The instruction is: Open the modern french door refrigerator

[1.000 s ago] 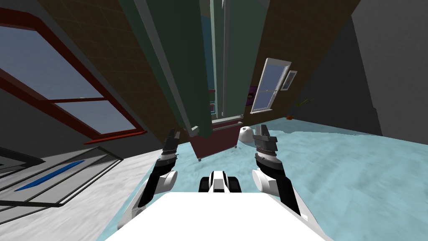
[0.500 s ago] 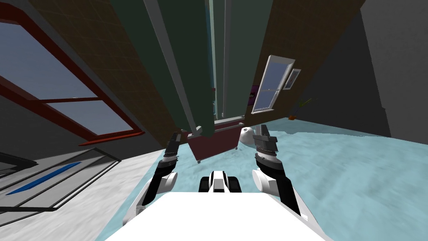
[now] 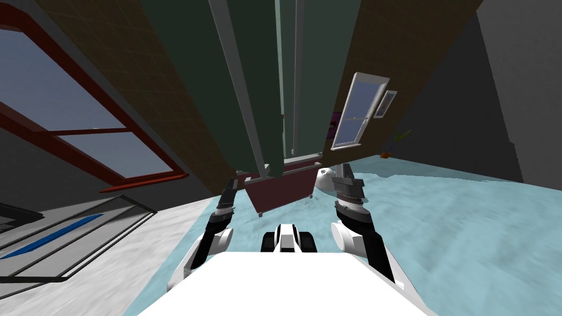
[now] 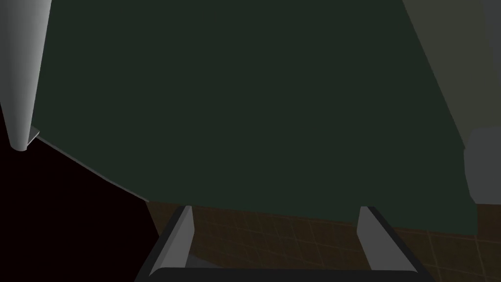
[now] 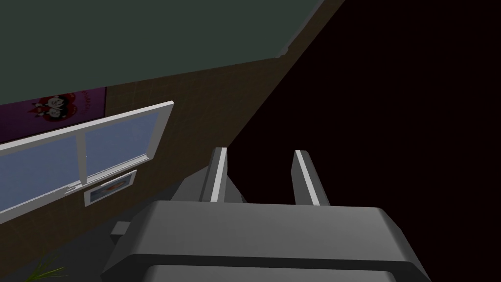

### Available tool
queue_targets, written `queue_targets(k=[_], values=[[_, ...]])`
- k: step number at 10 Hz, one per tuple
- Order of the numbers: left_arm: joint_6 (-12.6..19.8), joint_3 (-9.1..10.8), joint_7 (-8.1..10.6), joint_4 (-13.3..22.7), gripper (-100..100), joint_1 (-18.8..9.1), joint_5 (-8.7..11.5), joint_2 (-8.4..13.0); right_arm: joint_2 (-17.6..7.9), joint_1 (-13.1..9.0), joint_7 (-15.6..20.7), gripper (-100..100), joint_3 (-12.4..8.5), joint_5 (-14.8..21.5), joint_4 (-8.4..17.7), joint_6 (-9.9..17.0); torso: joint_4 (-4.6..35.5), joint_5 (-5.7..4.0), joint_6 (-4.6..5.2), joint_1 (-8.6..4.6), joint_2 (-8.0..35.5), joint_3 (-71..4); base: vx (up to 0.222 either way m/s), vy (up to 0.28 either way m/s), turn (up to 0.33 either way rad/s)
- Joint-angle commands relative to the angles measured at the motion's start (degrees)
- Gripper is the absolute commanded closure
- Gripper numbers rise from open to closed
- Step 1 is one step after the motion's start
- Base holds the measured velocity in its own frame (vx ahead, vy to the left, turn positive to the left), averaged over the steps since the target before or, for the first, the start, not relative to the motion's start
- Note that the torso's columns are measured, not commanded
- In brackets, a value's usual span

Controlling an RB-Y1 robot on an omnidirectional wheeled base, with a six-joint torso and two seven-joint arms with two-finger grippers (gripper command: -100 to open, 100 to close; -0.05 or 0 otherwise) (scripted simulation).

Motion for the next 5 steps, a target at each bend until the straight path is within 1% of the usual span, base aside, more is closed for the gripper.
queue_targets(k=[1,3,4,5], values=[[-2.79,0.15,-0.13,3.85,-100,-0.35,-0.28,0.01,0.0,0.0,0.0,0,0.0,0.0,0.0,0.0,-0.01,-0.01,0.0,-0.04,0.0,-0.01,0.078,-0.026,0.007],[-6.38,0.47,-0.19,7.69,-100,-0.88,-0.56,-0.05,0.0,0.0,0.0,0,0.0,0.0,0.0,0.0,0.06,0.0,0.0,-0.01,0.21,0.12,0.075,-0.025,0.012],[-6.38,0.47,-0.19,8.88,-100,-0.88,-0.56,-0.05,0.0,0.0,0.0,0,0.0,0.0,0.0,0.0,0.05,0.0,0.0,0.0,0.15,0.1,0.07,-0.014,0.007],[-8.23,0.64,-0.23,10.93,-100,-1.16,-0.71,-0.12,0.0,-0.01,0.0,0,0.0,0.0,0.0,0.0,0.04,0.01,0.0,0.04,0.16,0.09,0.076,-0.01,0.008]])
